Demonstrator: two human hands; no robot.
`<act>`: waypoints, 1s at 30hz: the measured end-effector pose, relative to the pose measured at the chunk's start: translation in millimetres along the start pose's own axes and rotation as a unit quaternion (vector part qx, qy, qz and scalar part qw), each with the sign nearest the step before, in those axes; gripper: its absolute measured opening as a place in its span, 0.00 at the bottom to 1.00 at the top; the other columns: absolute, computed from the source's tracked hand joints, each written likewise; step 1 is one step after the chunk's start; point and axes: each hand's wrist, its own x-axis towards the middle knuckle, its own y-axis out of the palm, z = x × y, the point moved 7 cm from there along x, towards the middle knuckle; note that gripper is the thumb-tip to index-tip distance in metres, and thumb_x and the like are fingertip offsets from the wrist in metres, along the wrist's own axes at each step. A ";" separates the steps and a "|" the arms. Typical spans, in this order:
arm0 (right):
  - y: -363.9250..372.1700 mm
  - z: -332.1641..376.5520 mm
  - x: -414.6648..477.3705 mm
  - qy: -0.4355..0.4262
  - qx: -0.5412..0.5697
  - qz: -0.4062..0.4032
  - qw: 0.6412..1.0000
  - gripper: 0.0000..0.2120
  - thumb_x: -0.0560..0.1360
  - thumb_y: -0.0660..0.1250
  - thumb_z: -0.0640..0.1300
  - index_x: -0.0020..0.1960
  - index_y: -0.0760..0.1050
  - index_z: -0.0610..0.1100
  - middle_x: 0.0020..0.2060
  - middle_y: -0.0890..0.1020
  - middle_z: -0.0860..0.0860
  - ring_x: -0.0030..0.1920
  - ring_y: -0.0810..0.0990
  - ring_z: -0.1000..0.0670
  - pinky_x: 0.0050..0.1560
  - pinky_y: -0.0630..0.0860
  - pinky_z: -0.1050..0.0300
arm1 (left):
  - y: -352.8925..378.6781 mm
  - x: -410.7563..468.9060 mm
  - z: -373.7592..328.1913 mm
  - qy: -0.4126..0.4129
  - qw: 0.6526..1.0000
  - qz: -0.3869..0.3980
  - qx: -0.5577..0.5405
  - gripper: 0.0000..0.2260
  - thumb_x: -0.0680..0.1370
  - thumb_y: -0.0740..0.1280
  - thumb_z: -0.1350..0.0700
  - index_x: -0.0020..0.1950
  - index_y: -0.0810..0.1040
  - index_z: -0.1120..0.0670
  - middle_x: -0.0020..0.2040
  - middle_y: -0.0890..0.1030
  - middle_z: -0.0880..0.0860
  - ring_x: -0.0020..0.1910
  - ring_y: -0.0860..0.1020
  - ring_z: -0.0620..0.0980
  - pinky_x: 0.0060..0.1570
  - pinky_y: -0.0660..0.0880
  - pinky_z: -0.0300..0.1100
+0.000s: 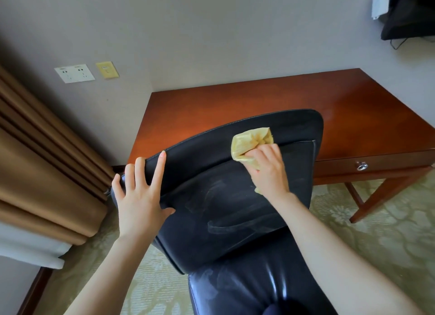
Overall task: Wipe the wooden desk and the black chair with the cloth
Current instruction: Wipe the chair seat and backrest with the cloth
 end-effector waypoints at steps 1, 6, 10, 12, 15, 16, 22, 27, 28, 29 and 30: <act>-5.4 -15.4 0.6 0.030 -0.007 0.007 0.999 0.07 0.70 0.73 0.42 0.41 0.79 0.38 0.38 0.77 0.45 0.45 0.68 0.47 0.45 0.73 0.53 | 0.0 0.4 -0.5 0.001 1.000 -0.003 -0.001 0.61 0.46 0.85 0.51 0.76 0.61 0.54 0.64 0.67 0.67 0.61 0.67 0.67 0.60 0.62 0.67; -31.9 -74.5 1.6 0.175 -0.015 0.009 0.984 0.08 0.72 0.72 0.41 0.47 0.76 0.38 0.45 0.77 0.43 0.48 0.70 0.44 0.48 0.69 0.58 | -2.1 1.1 -2.4 0.003 1.000 -0.013 -0.004 0.60 0.46 0.85 0.53 0.75 0.63 0.55 0.64 0.68 0.67 0.60 0.68 0.68 0.60 0.62 0.68; -35.2 -92.0 1.6 0.277 0.043 -0.027 0.960 0.09 0.76 0.67 0.44 0.51 0.75 0.38 0.49 0.76 0.45 0.51 0.72 0.43 0.50 0.69 0.56 | -2.4 1.0 -3.4 0.002 1.000 -0.011 -0.007 0.59 0.48 0.85 0.53 0.76 0.63 0.55 0.64 0.68 0.67 0.61 0.67 0.68 0.60 0.61 0.67; -37.8 -94.6 1.1 0.338 0.078 -0.086 0.934 0.10 0.77 0.65 0.44 0.54 0.73 0.38 0.50 0.75 0.47 0.52 0.72 0.46 0.52 0.70 0.60 | -2.3 0.5 -3.5 0.002 1.000 -0.009 -0.007 0.59 0.48 0.85 0.53 0.76 0.62 0.55 0.65 0.67 0.67 0.61 0.67 0.68 0.61 0.61 0.67; -43.3 -101.0 5.2 0.448 0.112 -0.203 0.863 0.13 0.78 0.63 0.44 0.58 0.72 0.37 0.53 0.75 0.45 0.50 0.71 0.53 0.47 0.65 0.78 | -2.5 1.0 -3.3 0.004 1.000 -0.011 -0.009 0.59 0.48 0.85 0.53 0.75 0.63 0.55 0.65 0.68 0.67 0.61 0.67 0.67 0.61 0.60 0.67; -43.3 -102.1 8.2 0.479 0.115 -0.230 0.839 0.14 0.78 0.62 0.45 0.59 0.72 0.38 0.53 0.76 0.45 0.50 0.71 0.54 0.45 0.64 0.79 | -2.3 1.5 -3.2 0.004 1.000 -0.010 -0.011 0.59 0.48 0.85 0.53 0.75 0.63 0.55 0.65 0.68 0.67 0.61 0.67 0.67 0.61 0.60 0.66; -34.3 -81.5 25.2 0.524 0.072 -0.274 0.803 0.15 0.78 0.62 0.49 0.60 0.73 0.41 0.55 0.78 0.47 0.55 0.76 0.51 0.51 0.72 0.64 | 2.1 1.2 0.7 -0.002 1.000 -0.006 -0.020 0.59 0.48 0.85 0.53 0.76 0.62 0.53 0.66 0.67 0.65 0.63 0.66 0.67 0.62 0.59 0.66; -12.9 -26.2 52.3 0.421 0.056 -0.206 0.882 0.12 0.75 0.68 0.47 0.53 0.77 0.41 0.50 0.80 0.47 0.52 0.74 0.46 0.45 0.64 0.64 | 4.2 0.4 4.7 0.000 0.999 -0.016 -0.028 0.61 0.46 0.85 0.52 0.76 0.59 0.51 0.65 0.66 0.64 0.62 0.65 0.65 0.61 0.60 0.66; -6.9 -9.2 60.7 0.386 0.053 -0.185 0.902 0.10 0.73 0.70 0.46 0.50 0.78 0.41 0.47 0.80 0.47 0.51 0.74 0.45 0.45 0.65 0.62 | 4.3 0.4 5.3 0.001 0.999 -0.018 -0.029 0.62 0.46 0.85 0.52 0.76 0.59 0.51 0.65 0.66 0.64 0.61 0.65 0.64 0.61 0.60 0.66; -0.7 8.5 69.0 0.346 0.051 -0.166 0.922 0.09 0.71 0.71 0.45 0.47 0.79 0.41 0.44 0.81 0.47 0.49 0.75 0.44 0.45 0.67 0.59 | 4.8 0.8 5.2 0.003 0.999 -0.019 -0.029 0.62 0.46 0.85 0.51 0.76 0.58 0.51 0.65 0.66 0.64 0.61 0.65 0.64 0.61 0.60 0.66; 6.8 28.0 76.7 0.305 0.053 -0.142 0.940 0.08 0.70 0.73 0.45 0.45 0.79 0.41 0.41 0.81 0.47 0.48 0.75 0.43 0.45 0.67 0.58 | 5.3 0.7 5.9 0.004 0.999 -0.019 -0.029 0.62 0.47 0.85 0.51 0.76 0.58 0.51 0.65 0.66 0.64 0.61 0.65 0.64 0.61 0.60 0.66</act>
